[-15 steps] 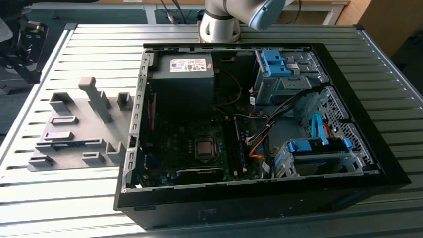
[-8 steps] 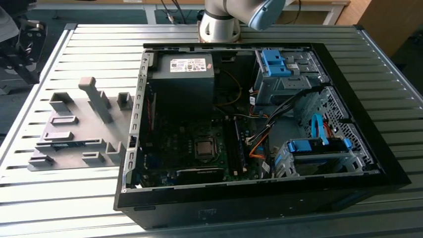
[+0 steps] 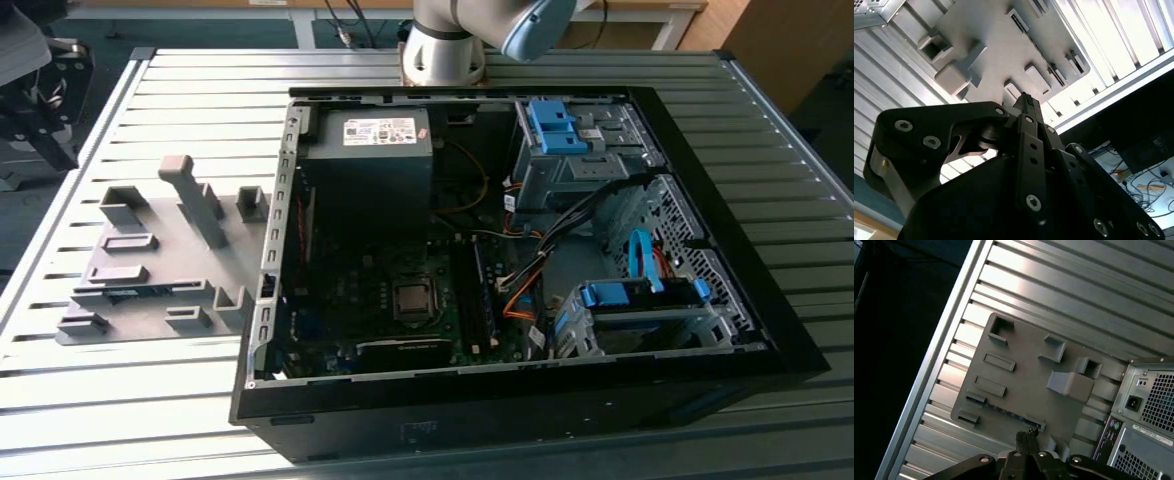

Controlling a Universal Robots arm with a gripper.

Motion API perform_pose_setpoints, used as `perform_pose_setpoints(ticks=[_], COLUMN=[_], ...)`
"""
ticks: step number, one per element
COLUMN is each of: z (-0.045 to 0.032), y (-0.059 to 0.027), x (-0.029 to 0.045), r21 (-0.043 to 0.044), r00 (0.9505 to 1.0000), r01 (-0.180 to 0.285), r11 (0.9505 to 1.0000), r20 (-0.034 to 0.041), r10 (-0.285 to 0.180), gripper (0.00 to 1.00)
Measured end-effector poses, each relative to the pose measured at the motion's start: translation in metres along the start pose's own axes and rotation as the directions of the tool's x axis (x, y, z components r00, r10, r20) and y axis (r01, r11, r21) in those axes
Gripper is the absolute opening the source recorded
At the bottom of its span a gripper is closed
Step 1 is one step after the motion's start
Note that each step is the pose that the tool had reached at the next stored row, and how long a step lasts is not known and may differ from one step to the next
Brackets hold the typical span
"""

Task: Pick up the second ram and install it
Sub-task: 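Pick up the second ram and move it above second insertion slot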

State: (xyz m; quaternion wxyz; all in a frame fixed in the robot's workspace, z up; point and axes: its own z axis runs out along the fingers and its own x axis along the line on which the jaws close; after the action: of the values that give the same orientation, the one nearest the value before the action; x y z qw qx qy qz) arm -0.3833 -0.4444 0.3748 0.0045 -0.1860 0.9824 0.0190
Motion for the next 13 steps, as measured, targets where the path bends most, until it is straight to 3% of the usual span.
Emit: perform_pose_setpoints(ticks=[6,13], z=[0.0003,0.0005], y=[0.0002,0.0004], x=[0.0004,0.0012], r21=[0.0002,0.0013], r00=[0.9966,0.9849], r01=[0.083,0.173], r11=[0.9966,0.9850], r20=[-0.0036,-0.0084], r10=[-0.083,-0.173], gripper=[0.11,0.11])
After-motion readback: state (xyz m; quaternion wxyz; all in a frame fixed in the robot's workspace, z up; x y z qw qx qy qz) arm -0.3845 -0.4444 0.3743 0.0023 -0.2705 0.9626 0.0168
